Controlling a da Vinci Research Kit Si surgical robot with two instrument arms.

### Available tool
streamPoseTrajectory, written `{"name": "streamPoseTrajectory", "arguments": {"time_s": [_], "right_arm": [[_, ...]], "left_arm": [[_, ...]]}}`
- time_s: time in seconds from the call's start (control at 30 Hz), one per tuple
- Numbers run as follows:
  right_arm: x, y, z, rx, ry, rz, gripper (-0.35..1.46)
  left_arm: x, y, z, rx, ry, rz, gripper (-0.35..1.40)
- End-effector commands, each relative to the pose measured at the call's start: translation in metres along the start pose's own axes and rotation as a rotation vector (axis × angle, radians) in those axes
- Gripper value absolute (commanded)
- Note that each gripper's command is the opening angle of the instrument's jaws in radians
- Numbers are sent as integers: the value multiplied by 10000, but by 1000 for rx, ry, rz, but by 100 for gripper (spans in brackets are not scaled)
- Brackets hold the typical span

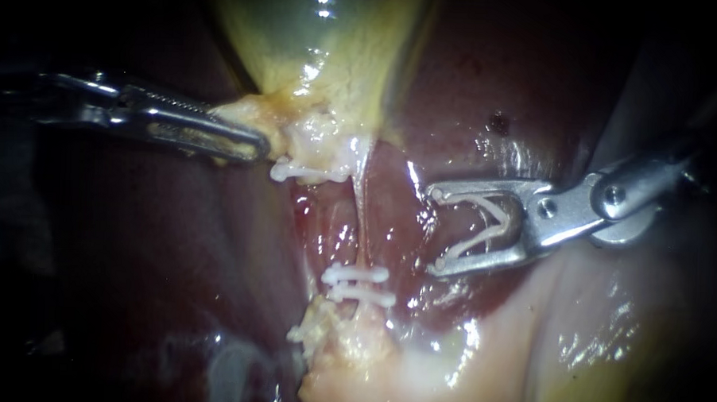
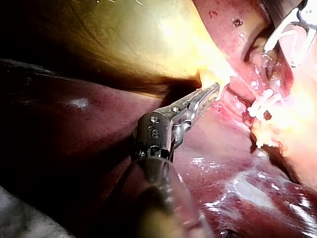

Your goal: Clipping third clip right tube

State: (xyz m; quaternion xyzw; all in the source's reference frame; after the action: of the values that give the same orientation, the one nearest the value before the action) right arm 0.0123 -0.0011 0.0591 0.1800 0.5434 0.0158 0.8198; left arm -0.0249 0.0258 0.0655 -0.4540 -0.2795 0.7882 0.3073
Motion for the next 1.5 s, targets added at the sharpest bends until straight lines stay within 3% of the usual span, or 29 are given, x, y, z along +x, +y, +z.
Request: {"name": "streamPoseTrajectory", "arguments": {"time_s": [0.03, 0.27, 0.57, 0.7, 0.9, 1.17, 1.5], "right_arm": [[0, 0, 0, 0, 0, 1, 50], [0, 0, 0, 0, 0, 0, 50], [0, 0, 0, 0, 0, 0, 50], [-1, 0, 0, 0, 0, 0, 50], [0, 0, 0, 0, 0, 0, 50], [1, 1, 3, -2, -1, -5, 50], [10, 17, 34, -17, 9, 200, 50]], "left_arm": [[0, 0, 0, 0, 0, 0, -35], [5, 0, -12, -10, -2, -2, -35], [27, 14, -77, 17, 9, -17, -35], [45, 25, -111, 35, 33, -4, -35], [73, 43, -143, 48, 62, 21, -35], [71, 53, -142, 58, 67, 24, -35], [62, 55, -130, 55, 65, 28, -35]]}}
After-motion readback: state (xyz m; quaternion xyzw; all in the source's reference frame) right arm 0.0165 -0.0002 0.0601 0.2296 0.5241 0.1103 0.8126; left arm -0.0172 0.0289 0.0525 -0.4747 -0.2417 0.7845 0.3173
